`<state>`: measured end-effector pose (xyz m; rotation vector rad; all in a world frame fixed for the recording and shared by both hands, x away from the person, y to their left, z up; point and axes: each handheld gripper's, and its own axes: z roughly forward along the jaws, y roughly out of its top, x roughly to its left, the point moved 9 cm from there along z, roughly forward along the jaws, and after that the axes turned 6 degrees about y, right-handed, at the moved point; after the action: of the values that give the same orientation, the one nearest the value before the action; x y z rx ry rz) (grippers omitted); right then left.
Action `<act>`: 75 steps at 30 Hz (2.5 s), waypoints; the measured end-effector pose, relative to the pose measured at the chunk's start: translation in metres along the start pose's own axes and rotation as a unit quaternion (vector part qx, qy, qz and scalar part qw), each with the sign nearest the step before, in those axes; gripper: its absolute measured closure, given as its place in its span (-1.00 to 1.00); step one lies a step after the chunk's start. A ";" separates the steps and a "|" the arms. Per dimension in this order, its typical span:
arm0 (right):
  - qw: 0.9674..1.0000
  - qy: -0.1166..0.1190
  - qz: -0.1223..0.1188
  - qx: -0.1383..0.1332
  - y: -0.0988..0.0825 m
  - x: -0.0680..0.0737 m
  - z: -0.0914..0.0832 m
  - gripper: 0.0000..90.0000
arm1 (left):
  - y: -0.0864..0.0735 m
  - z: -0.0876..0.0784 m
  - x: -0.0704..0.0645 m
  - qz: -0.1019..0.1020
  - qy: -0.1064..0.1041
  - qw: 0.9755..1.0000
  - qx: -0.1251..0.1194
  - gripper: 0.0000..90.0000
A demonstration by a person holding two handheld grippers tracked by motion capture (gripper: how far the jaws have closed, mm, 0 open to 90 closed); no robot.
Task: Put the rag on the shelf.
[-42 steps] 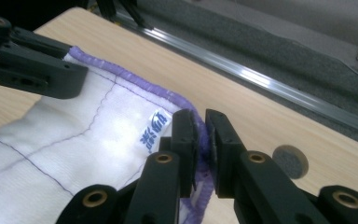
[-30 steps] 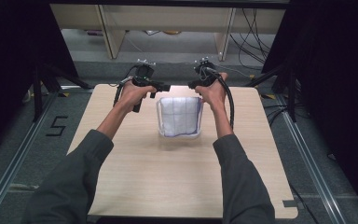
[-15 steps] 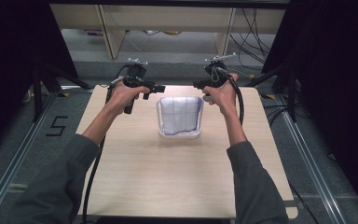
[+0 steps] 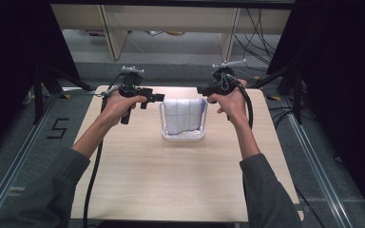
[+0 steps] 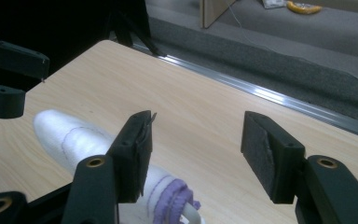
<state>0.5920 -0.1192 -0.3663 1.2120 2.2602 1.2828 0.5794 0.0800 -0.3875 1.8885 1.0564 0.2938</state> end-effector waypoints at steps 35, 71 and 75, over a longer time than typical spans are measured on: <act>0.999 0.026 -0.033 -0.012 -0.032 0.038 -0.023 -0.13 | -0.054 -0.030 -0.030 0.040 -0.025 0.999 -0.009 -0.40; 0.997 0.043 -0.058 -0.017 -0.066 0.058 -0.035 -0.23 | -0.084 -0.048 -0.051 0.048 -0.040 0.998 -0.030 -0.45; 0.997 0.048 -0.057 -0.025 -0.070 0.062 -0.034 -0.23 | -0.090 -0.048 -0.054 0.048 -0.043 0.997 -0.030 -0.45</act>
<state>0.4966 -0.1092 -0.3936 1.0080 2.3116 1.3727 0.4699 0.0866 -0.4221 1.8842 0.8919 0.2941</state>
